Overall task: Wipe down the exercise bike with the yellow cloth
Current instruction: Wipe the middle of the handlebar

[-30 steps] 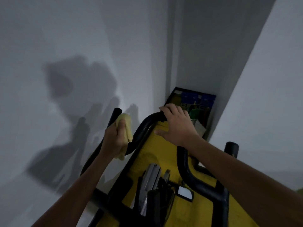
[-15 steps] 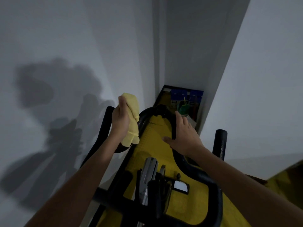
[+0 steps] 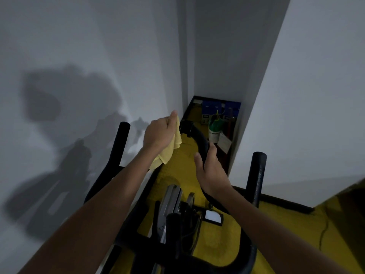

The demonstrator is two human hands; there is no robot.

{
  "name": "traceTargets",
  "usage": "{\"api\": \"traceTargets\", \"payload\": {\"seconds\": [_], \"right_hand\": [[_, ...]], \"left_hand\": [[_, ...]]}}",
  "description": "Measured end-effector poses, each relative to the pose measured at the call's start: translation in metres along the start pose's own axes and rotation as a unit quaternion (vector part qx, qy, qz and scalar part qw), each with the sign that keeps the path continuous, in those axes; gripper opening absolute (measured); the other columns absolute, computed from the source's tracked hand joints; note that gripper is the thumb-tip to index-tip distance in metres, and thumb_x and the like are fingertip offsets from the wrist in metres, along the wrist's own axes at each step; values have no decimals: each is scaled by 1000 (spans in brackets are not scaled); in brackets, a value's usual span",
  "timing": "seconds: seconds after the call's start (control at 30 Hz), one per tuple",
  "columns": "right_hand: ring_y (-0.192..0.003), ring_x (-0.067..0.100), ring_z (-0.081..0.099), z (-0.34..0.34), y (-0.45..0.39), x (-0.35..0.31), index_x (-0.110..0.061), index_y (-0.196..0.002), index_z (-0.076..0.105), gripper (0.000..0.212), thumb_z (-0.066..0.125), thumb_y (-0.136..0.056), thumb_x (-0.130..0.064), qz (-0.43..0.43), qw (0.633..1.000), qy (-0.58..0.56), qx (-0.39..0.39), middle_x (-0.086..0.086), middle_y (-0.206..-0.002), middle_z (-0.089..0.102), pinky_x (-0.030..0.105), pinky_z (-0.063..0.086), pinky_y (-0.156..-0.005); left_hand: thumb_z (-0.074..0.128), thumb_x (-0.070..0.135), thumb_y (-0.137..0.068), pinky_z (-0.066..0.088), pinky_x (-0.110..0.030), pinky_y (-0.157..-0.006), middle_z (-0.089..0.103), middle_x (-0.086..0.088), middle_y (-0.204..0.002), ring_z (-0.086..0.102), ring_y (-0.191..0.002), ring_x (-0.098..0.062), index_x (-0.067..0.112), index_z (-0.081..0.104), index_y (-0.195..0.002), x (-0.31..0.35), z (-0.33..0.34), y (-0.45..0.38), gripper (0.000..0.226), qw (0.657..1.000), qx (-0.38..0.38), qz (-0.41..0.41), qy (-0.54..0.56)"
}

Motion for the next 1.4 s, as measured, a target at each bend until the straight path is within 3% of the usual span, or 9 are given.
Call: {"api": "traceTargets", "payload": {"seconds": [0.1, 0.23, 0.33, 0.5, 0.7, 0.9, 1.03, 1.23, 1.4], "right_hand": [[-90, 20, 69, 1, 3, -1, -31, -155, 14, 56, 32, -106, -51, 7, 999, -32, 24, 5, -127, 62, 47, 60, -74], [-97, 26, 68, 1, 2, -7, -29, -153, 18, 51, 34, -108, -45, 12, 999, -22, 44, 7, -125, 63, 47, 59, -78], [-96, 28, 69, 0, 3, -11, -29, -153, 19, 50, 35, -108, -44, 4, 999, -12, 43, 8, -121, 66, 49, 59, -78], [-83, 24, 69, 1, 4, -11, -31, -152, 18, 50, 35, -107, -46, 4, 999, -7, 37, -3, -100, 61, 50, 60, -70], [-76, 19, 70, 1, 4, -7, -32, -153, 17, 52, 33, -106, -50, 4, 999, -18, 43, 1, -106, 68, 48, 60, -65], [-64, 17, 68, 3, 2, -4, -35, -152, 17, 52, 31, -105, -53, -4, 998, -27, 50, 0, -96, 70, 47, 59, -56], [-71, 17, 70, 2, 4, -1, -33, -153, 17, 54, 30, -105, -55, -1, 998, -31, 62, 0, -104, 70, 47, 60, -60], [-73, 14, 70, 1, 7, 1, -31, -154, 16, 57, 29, -105, -56, -4, 997, -36, 68, 0, -111, 69, 45, 60, -63], [-61, 10, 65, 2, 6, 3, -32, -154, 16, 57, 29, -104, -57, -8, 997, -45, 63, -2, -96, 69, 41, 58, -54]], "left_hand": [[29, 61, -99, 42, -31, -62, 59, -3, -68, 59, -68, -21, 13, 52, -63, -4, 9, -17, 63, 997, -62, -43, 16], [46, 70, -83, 47, -39, -92, 64, -5, -98, 60, -95, -24, 16, 64, -101, -28, 22, -25, 60, 958, -180, -172, 145], [54, 71, -76, 50, -43, -95, 73, -7, -92, 66, -90, -24, 22, 73, -91, -46, 27, -15, 54, 914, -238, -199, 263], [35, 83, -80, 48, -41, -93, 67, -9, -112, 62, -103, -25, 15, 64, -121, -69, 19, 2, 84, 935, -160, -233, 215], [14, 79, -90, 50, -43, -93, 68, -14, -107, 64, -101, -33, 13, 67, -114, -99, 0, 57, 88, 983, -48, -170, 43], [34, 65, -99, 37, -24, -39, 42, 3, -53, 42, -41, -16, 11, 50, -82, -98, -6, 89, 59, 976, 39, 33, -214], [42, 54, -99, 21, -12, -43, 40, 8, -58, 40, -46, -11, 6, 54, -87, -79, -9, 81, 51, 985, 92, 71, -131], [22, 60, -101, 49, -39, -83, 67, -14, -101, 64, -95, -30, 6, 58, -117, -58, -4, 54, 67, 998, 26, -49, -12], [25, 55, -104, 36, -27, -55, 58, -2, -62, 57, -59, -13, 14, 51, -64, -4, -3, 8, 63, 1000, 0, 4, 0]]}}
Point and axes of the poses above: each hand's wrist, its own y-axis away from the middle knuckle, its own z-axis out of the palm, x = y × z, the point moved 7 cm from there along -y, towards the middle knuckle
